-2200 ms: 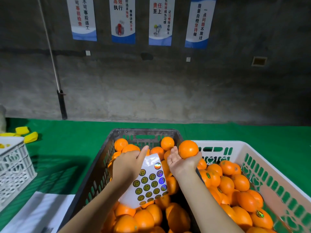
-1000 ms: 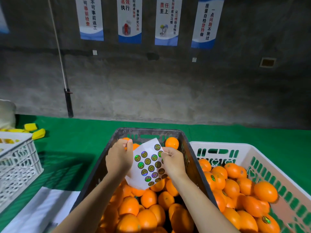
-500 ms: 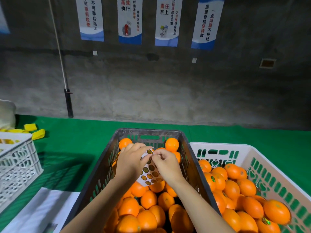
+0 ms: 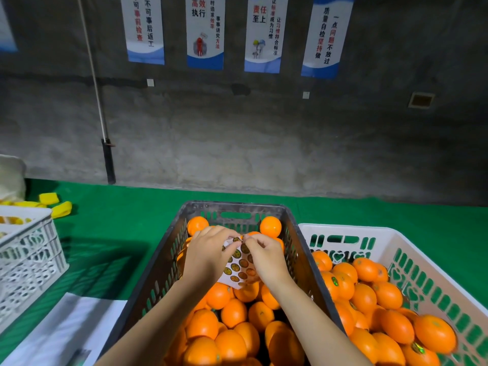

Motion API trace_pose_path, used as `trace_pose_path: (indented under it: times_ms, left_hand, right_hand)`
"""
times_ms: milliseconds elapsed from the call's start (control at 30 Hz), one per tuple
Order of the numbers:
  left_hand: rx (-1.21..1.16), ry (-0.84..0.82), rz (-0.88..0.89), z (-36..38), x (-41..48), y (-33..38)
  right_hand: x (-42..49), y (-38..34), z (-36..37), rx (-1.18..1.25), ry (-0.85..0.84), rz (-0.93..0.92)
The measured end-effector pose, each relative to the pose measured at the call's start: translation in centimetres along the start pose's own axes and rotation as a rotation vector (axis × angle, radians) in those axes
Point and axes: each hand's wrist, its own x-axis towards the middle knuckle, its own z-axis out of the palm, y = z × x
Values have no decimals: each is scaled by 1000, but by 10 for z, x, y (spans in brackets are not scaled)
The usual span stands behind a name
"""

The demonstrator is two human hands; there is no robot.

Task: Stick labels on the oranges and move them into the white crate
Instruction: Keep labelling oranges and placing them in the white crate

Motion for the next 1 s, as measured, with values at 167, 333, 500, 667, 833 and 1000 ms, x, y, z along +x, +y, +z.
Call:
trace_pose_path:
  times_ms: [167, 333, 500, 667, 833, 1000]
  left_hand:
    - [-11, -56, -21, 2, -1, -2]
    - [-38, -78, -74, 3, 0, -6]
    - [-44, -55, -87, 2, -1, -5]
    - [-42, -25, -58, 0, -2, -4]
    - [-29, -4, -39, -1, -2, -3]
    - [-41, -27, -62, 0, -3, -4]
  right_hand:
    - [-2, -2, -2, -69, -16, -38]
    - [-6, -4, -1, -141, -66, -78]
    - [-6, -1, -2, -144, -101, -84]
    - [0, 2, -2, -15, -112, 134]
    - [2, 1, -3, 196, -131, 325]
    - [5, 4, -2, 278, -91, 389]
